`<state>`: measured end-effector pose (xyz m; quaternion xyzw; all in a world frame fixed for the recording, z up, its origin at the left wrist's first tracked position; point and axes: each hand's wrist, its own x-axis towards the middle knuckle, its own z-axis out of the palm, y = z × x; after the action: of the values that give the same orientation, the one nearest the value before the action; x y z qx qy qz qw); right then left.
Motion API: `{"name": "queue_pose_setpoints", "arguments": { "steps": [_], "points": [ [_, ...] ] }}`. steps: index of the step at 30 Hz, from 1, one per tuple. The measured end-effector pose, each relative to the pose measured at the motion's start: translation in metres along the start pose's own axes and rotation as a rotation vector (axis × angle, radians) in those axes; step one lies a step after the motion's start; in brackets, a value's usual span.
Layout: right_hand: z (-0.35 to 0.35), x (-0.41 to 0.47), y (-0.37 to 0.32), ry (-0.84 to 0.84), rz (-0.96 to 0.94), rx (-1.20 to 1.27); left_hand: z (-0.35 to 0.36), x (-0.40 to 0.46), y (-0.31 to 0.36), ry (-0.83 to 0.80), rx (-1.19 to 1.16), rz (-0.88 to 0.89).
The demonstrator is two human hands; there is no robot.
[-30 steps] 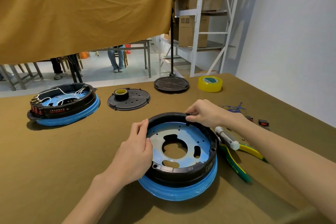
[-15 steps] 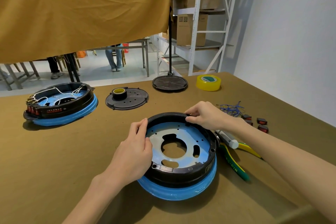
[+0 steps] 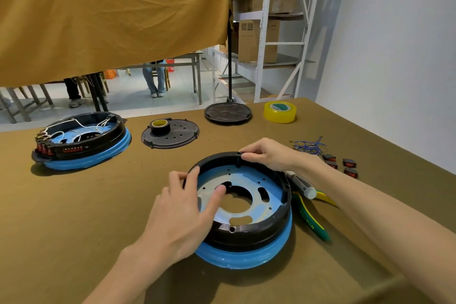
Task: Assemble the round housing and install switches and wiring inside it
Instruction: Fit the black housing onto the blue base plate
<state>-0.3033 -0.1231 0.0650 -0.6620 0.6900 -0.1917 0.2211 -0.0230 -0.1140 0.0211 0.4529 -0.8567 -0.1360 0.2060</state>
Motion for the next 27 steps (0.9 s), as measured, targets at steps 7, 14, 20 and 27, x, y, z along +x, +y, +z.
{"name": "queue_pose_setpoints", "arguments": {
  "steps": [7,14,20,27],
  "points": [
    [-0.006,-0.019,-0.007,0.12,0.148,-0.332,-0.014,0.029,-0.013,0.052,0.014,0.307],
    [0.012,-0.043,-0.002,0.131,0.201,-0.352,-0.007,0.04,-0.011,-0.161,0.023,0.379],
    [0.008,-0.017,-0.007,0.105,0.053,-0.208,-0.007,0.02,0.003,-0.142,0.16,0.35],
    [0.003,-0.022,-0.009,0.135,0.067,-0.134,-0.001,0.05,0.036,-0.44,-0.081,0.357]
  ]
}}
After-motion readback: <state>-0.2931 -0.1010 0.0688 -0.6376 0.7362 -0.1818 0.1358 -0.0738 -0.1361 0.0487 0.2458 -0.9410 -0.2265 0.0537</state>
